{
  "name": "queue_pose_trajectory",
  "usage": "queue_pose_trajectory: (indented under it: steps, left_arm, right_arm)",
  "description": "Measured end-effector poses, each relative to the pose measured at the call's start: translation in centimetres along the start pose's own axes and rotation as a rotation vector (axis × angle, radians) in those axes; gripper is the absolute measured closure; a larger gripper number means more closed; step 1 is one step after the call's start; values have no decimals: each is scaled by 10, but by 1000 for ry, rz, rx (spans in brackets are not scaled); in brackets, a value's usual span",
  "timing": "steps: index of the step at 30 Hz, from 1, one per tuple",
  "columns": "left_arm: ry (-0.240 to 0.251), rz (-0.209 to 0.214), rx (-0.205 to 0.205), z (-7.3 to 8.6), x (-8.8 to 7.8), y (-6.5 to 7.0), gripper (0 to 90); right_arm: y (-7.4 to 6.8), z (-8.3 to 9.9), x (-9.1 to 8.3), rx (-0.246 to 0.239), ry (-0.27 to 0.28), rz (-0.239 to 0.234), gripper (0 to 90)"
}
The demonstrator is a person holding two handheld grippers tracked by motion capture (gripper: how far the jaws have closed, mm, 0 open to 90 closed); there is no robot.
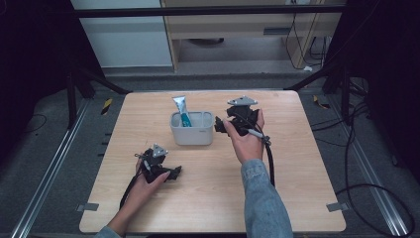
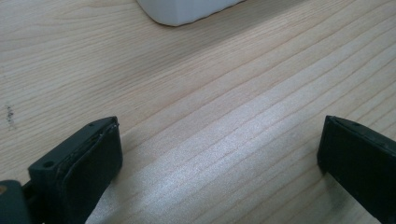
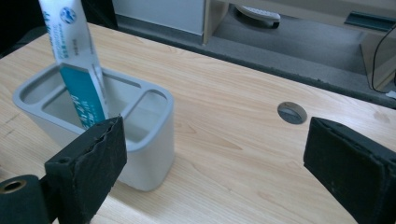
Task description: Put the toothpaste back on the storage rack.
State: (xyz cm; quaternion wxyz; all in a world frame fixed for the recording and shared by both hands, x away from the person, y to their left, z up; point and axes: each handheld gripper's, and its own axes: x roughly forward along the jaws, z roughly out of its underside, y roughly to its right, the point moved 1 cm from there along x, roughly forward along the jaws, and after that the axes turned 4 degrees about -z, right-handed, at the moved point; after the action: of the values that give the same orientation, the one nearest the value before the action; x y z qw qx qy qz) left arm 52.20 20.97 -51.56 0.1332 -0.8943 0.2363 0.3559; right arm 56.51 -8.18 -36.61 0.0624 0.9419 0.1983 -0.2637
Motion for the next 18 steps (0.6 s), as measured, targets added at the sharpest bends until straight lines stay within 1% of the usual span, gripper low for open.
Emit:
queue_pose_trajectory:
  steps: [2,5,6,8,14,18]
  left_arm:
    - [2,1,-4,0,0,0,0]
    - [2,1,-4,0,0,0,0]
    - [3,1,-4,0,0,0,0]
    - [3,1,-4,0,0,0,0]
    - [4,1,-4,0,0,0,0]
    - [4,1,-5,0,0,0,0]
  right_arm:
    - [5,5,-2,-4,-5,10,65]
    - [14,10,-5,-15,-34,47,73]
    - [17,11,-6,-10,-36,56,76]
    - [23,11,-9,2,-32,68,79]
    - [37,14,-15,5,-20,101,59]
    - [46,20,-18,8,-34,120,64]
